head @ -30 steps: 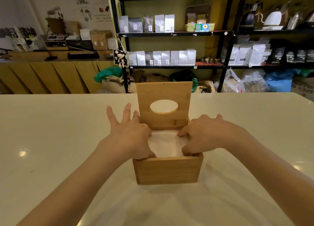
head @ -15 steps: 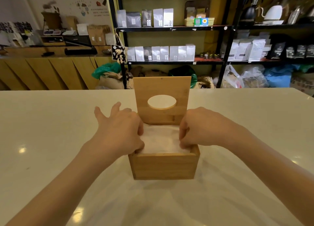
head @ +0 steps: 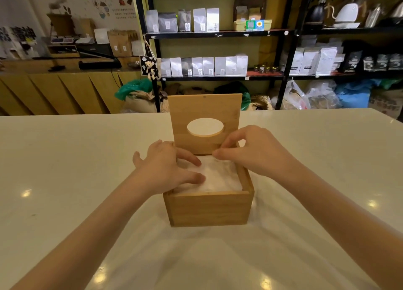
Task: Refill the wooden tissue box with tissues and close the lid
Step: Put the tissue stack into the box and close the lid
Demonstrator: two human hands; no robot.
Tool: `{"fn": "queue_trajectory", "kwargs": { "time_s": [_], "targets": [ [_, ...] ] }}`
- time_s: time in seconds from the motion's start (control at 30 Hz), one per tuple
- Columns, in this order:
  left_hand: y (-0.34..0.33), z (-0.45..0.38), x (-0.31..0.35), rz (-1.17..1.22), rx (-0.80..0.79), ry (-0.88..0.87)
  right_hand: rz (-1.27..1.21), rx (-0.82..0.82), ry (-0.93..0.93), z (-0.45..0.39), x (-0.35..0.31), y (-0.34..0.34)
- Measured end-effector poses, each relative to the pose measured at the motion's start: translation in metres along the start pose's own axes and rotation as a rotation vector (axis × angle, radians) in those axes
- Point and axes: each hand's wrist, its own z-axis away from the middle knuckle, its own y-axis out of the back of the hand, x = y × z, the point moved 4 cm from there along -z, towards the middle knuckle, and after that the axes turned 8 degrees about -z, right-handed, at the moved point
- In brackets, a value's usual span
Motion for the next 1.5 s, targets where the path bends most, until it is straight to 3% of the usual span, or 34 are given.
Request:
{"fn": "queue_trajectory", "kwargs": {
  "time_s": [0.37,0.53,0.6,0.67,0.8,0.9,1.2,1.5],
  "targets": [
    [-0.015,-0.006,0.005,-0.167,-0.067,0.013,0.443,-0.132,-0.026,0.004,0.001,-0.022],
    [-0.012,-0.002,0.004,-0.096,-0.059,0.004,0.415,-0.177,0.002,0.002,0.002,-0.018],
    [0.001,-0.002,0.000,-0.011,0.073,0.010,0.208,-0.196,-0.011,0.000,0.003,-0.008],
    [0.021,0.003,-0.002,0.049,0.295,0.003,0.009,-0.090,-0.005,-0.003,0.001,0.011],
    [0.051,0.021,0.004,0.213,0.658,-0.172,-0.158,0.230,0.213,0.003,-0.011,0.048],
    [0.055,0.025,0.007,0.131,0.916,-0.303,-0.196,0.312,0.355,0.007,-0.016,0.049],
    [0.038,0.011,0.007,-0.163,0.795,-0.314,0.367,0.297,0.566,0.006,-0.019,0.024],
    [0.012,0.061,0.001,-0.161,0.754,-0.350,0.378,0.299,0.664,0.048,-0.007,0.014]
  ]
}}
